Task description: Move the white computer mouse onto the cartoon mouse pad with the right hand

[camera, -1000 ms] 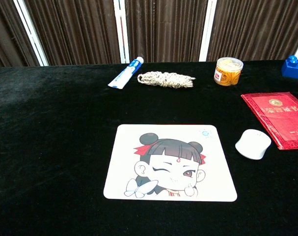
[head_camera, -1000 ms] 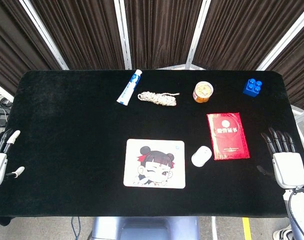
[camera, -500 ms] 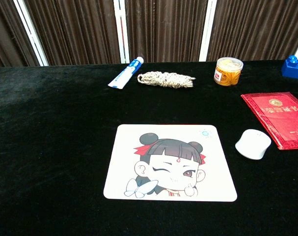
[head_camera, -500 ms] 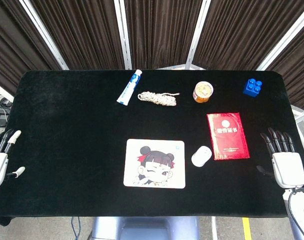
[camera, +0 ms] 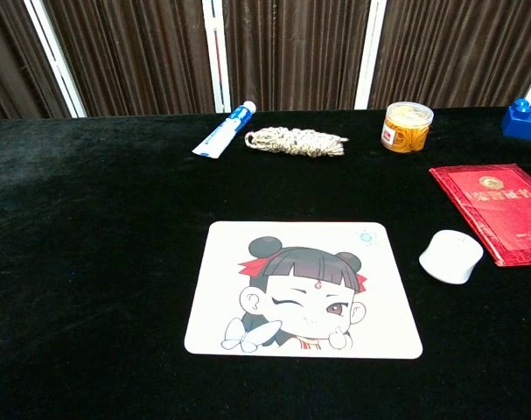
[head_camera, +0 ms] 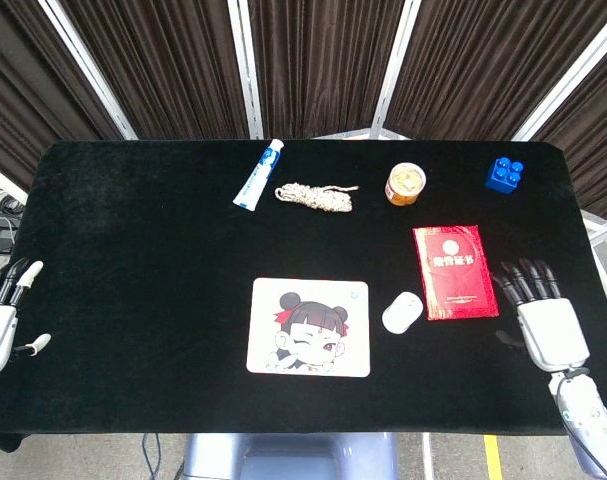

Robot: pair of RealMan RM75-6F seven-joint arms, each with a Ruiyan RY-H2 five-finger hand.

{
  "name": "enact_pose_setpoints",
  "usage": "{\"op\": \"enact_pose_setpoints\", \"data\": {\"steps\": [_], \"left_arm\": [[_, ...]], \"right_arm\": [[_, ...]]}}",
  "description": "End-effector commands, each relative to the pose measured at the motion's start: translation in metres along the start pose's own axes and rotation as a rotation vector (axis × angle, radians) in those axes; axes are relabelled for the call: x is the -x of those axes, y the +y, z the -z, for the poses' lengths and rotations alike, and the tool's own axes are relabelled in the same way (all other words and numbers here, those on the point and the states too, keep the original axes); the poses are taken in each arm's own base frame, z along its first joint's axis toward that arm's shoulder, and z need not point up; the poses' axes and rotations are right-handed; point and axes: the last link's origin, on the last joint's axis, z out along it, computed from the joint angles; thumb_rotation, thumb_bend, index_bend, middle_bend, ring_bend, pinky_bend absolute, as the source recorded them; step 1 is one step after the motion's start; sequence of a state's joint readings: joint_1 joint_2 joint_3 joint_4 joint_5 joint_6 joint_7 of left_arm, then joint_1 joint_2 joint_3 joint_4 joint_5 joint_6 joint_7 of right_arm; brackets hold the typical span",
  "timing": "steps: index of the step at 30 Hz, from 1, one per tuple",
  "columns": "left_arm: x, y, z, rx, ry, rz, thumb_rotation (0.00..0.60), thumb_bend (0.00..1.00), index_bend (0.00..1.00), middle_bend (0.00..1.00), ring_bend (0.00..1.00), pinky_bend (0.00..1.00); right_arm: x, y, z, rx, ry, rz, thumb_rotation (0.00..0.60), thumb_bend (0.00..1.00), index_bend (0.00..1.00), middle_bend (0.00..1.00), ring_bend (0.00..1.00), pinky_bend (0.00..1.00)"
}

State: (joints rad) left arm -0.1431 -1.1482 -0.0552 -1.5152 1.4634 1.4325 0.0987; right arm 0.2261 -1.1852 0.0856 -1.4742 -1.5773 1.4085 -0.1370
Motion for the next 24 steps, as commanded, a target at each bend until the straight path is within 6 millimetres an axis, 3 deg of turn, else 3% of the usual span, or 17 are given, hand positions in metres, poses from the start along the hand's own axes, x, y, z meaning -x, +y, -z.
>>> {"op": "enact_pose_setpoints", "data": {"steps": [1,11,19,24], "left_arm": [[0.0,0.0,0.0,0.0,-0.001,0.0,0.6,0.13,0.0,0.0,0.0,0.0],[0.002,0.001,-0.002,0.0,-0.017,-0.002,0.6,0.13,0.0,0.0,0.0,0.0],[0.003,0.002,-0.002,0.003,-0.033,0.003,0.6,0.13,0.0,0.0,0.0,0.0],[0.003,0.003,-0.003,0.007,-0.038,0.002,0.6,0.13,0.0,0.0,0.0,0.0]], "right_arm": [[0.005,-0.008,-0.009,-0.045,-0.024,0.019,0.6,0.0,0.21,0.14,0.0,0.0],[0.033,-0.034,-0.033,-0.095,-0.082,0.02,0.6,0.0,0.22,0.15,0.0,0.0],[0.065,-0.032,-0.043,-0.056,-0.1,0.048,0.6,0.0,0.23,0.15,0.0,0.0],[0.072,-0.038,-0.046,-0.07,-0.082,0.028,0.6,0.0,0.24,0.15,0.0,0.0]]}}
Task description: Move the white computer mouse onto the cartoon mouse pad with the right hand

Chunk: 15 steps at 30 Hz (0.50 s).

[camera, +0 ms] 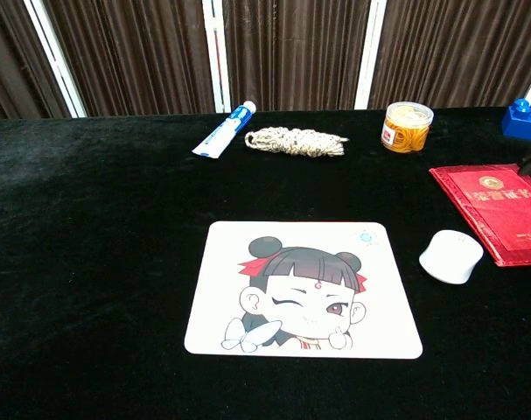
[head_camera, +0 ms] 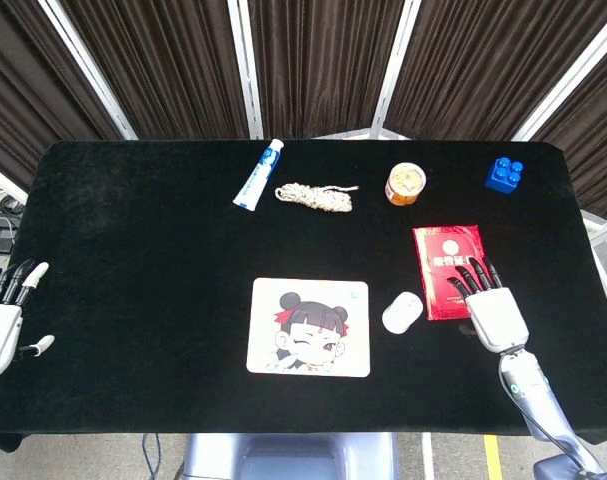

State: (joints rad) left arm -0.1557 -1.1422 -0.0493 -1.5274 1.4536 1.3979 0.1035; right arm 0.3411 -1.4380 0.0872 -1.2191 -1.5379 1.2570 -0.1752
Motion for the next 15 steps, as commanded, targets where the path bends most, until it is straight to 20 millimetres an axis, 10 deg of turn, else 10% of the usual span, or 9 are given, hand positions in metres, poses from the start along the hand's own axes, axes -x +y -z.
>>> {"op": "enact_pose_setpoints", "data": {"steps": [1,15], "left_arm": [[0.0,0.0,0.0,0.0,-0.005,0.001,0.6,0.13,0.0,0.0,0.0,0.0],[0.001,0.001,-0.001,-0.003,-0.02,0.0,0.6,0.13,0.0,0.0,0.0,0.0]], "right_arm": [[0.005,-0.006,-0.004,-0.025,0.016,-0.008,0.6,0.0,0.24,0.15,0.0,0.0],[0.018,-0.028,-0.012,-0.095,-0.002,-0.044,0.6,0.0,0.24,0.15,0.0,0.0]]}}
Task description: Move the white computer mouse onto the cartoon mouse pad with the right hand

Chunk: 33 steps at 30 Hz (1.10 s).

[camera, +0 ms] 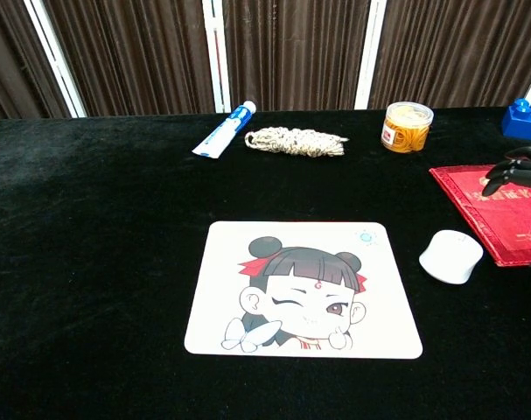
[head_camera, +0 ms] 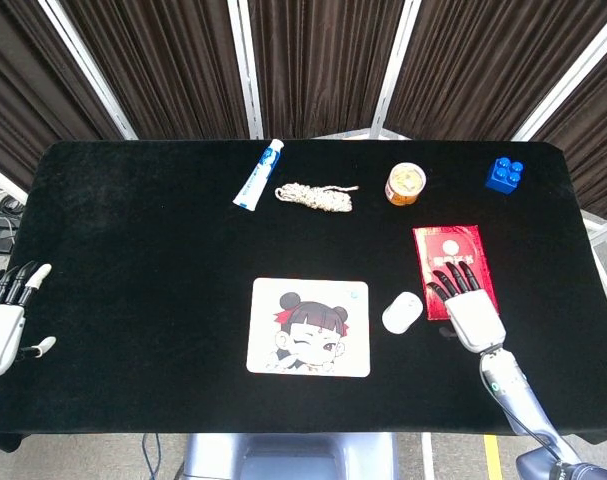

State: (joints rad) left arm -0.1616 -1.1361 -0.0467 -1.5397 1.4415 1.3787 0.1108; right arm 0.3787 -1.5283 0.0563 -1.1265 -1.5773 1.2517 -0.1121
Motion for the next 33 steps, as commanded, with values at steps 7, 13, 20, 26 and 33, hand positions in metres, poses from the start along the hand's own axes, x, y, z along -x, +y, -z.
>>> {"op": "enact_pose_setpoints", "data": {"steps": [7,13,20,26,33], "left_arm": [[0.0,0.0,-0.001,-0.003,-0.002,0.001,0.6,0.13,0.0,0.0,0.0,0.0],[0.0,0.0,-0.001,-0.009,-0.003,0.004,0.6,0.13,0.0,0.0,0.0,0.0],[0.0,0.0,-0.002,-0.011,-0.004,0.004,0.6,0.13,0.0,0.0,0.0,0.0],[0.001,0.0,-0.002,-0.01,-0.006,0.002,0.6,0.13,0.0,0.0,0.0,0.0],[0.001,0.0,-0.002,-0.014,-0.008,0.007,0.6,0.14,0.0,0.0,0.0,0.0]], "right_arm": [[0.005,-0.016,-0.008,-0.081,-0.024,0.011,0.6,0.0,0.24,0.15,0.0,0.0],[0.011,-0.024,-0.014,-0.115,-0.071,0.02,0.6,0.0,0.24,0.15,0.0,0.0],[0.013,-0.031,-0.023,-0.13,-0.086,0.034,0.6,0.0,0.24,0.15,0.0,0.0],[0.018,-0.032,-0.026,-0.129,-0.094,0.038,0.6,0.0,0.24,0.15,0.0,0.0],[0.024,-0.028,-0.027,-0.122,-0.113,0.06,0.6,0.0,0.25,0.15,0.0,0.0]]}}
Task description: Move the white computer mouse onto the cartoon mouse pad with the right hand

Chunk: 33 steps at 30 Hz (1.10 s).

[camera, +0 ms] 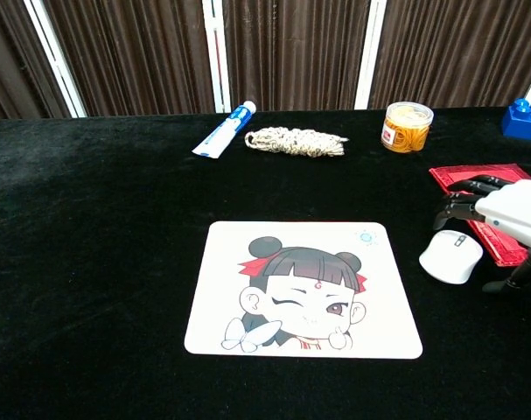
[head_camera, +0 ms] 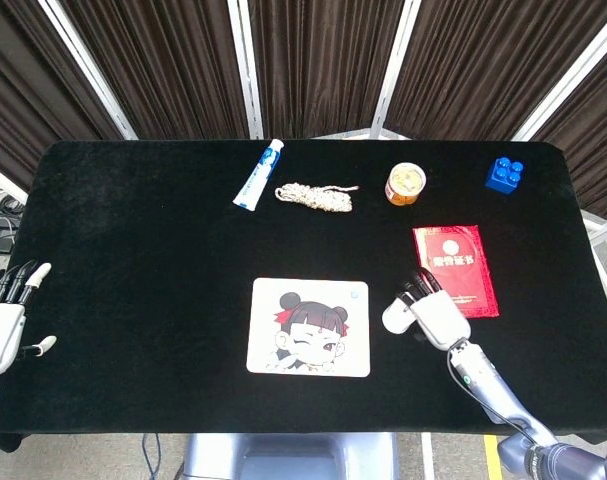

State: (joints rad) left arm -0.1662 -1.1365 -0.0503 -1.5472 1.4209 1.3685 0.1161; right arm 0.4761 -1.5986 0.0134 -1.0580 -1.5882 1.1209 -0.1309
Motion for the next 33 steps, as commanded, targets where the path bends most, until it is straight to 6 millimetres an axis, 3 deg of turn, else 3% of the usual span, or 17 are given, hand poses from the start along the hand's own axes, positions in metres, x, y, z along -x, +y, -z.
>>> {"op": "enact_pose_setpoints", "data": {"steps": [1,22,24,29,31,33], "left_arm": [[0.0,0.0,0.0,0.0,-0.001,0.0,0.6,0.13,0.0,0.0,0.0,0.0],[0.0,0.0,-0.001,-0.004,-0.003,0.003,0.6,0.13,0.0,0.0,0.0,0.0],[0.0,0.001,-0.001,-0.004,-0.004,0.004,0.6,0.13,0.0,0.0,0.0,0.0],[0.0,0.001,-0.001,-0.005,-0.008,0.011,0.6,0.13,0.0,0.0,0.0,0.0],[0.0,0.001,-0.001,-0.004,-0.008,0.011,0.6,0.13,0.0,0.0,0.0,0.0],[0.0,0.001,-0.001,-0.005,-0.009,0.011,0.6,0.13,0.0,0.0,0.0,0.0]], "right_arm": [[0.002,0.001,0.0,0.001,-0.005,0.003,0.6,0.0,0.25,0.15,0.0,0.0],[0.003,-0.011,-0.004,-0.032,0.017,0.006,0.6,0.0,0.27,0.16,0.0,0.0],[0.003,-0.01,-0.005,-0.03,0.013,0.014,0.6,0.0,0.3,0.19,0.0,0.0],[0.003,-0.008,-0.006,-0.021,0.016,0.018,0.6,0.02,0.49,0.35,0.02,0.0],[0.002,-0.01,-0.005,-0.027,0.026,0.009,0.6,0.03,0.55,0.4,0.08,0.08],[0.001,-0.011,-0.004,-0.036,0.038,0.008,0.6,0.04,0.59,0.45,0.17,0.25]]}}
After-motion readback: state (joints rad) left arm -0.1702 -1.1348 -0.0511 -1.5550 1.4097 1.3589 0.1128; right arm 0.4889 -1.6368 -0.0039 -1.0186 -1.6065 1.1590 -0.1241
